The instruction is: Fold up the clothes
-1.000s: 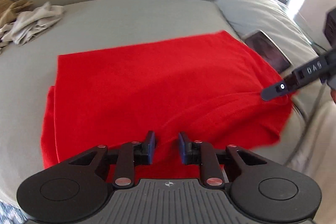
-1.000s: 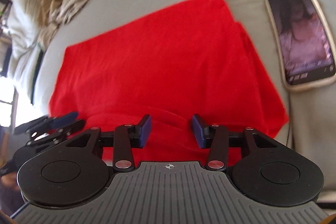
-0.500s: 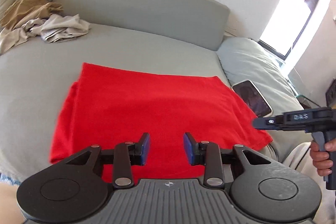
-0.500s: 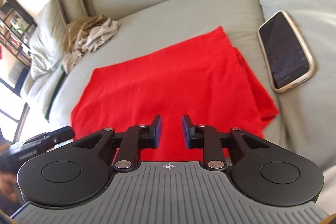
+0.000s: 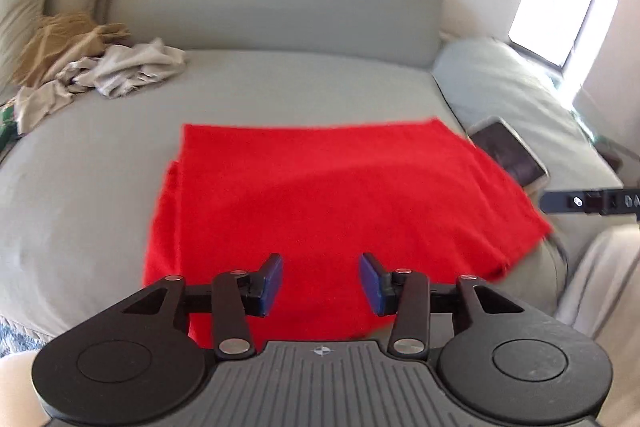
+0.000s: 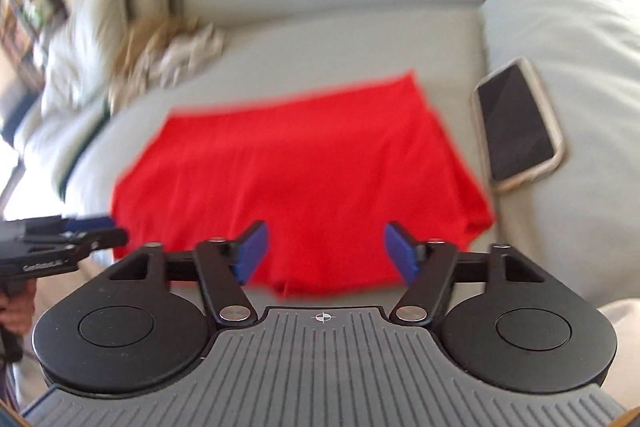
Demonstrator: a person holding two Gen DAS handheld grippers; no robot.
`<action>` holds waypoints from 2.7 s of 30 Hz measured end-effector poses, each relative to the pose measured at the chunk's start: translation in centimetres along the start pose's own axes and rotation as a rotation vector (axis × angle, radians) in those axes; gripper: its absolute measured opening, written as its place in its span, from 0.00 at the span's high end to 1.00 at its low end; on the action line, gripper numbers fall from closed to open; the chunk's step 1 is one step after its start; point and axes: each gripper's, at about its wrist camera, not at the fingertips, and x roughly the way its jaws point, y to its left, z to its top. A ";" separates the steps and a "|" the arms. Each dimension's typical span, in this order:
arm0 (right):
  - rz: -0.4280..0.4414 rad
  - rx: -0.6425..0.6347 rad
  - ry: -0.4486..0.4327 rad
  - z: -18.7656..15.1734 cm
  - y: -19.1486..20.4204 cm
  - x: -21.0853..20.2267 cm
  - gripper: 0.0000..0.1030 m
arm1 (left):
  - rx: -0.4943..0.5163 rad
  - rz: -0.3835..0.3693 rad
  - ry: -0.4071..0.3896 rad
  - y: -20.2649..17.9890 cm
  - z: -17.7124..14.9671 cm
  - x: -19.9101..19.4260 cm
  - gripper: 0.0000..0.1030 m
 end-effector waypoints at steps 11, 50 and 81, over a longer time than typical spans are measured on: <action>-0.045 0.246 -0.136 4.0 -5.0 7.0 0.22 | -0.343 0.134 -0.085 7.3 4.3 7.2 0.49; -0.215 0.368 -0.205 11.3 -8.4 17.6 0.72 | -0.211 0.296 0.006 8.2 10.0 12.6 0.71; 0.369 0.344 0.106 7.1 4.7 30.1 1.00 | -0.282 0.118 -0.021 6.7 1.5 10.4 0.89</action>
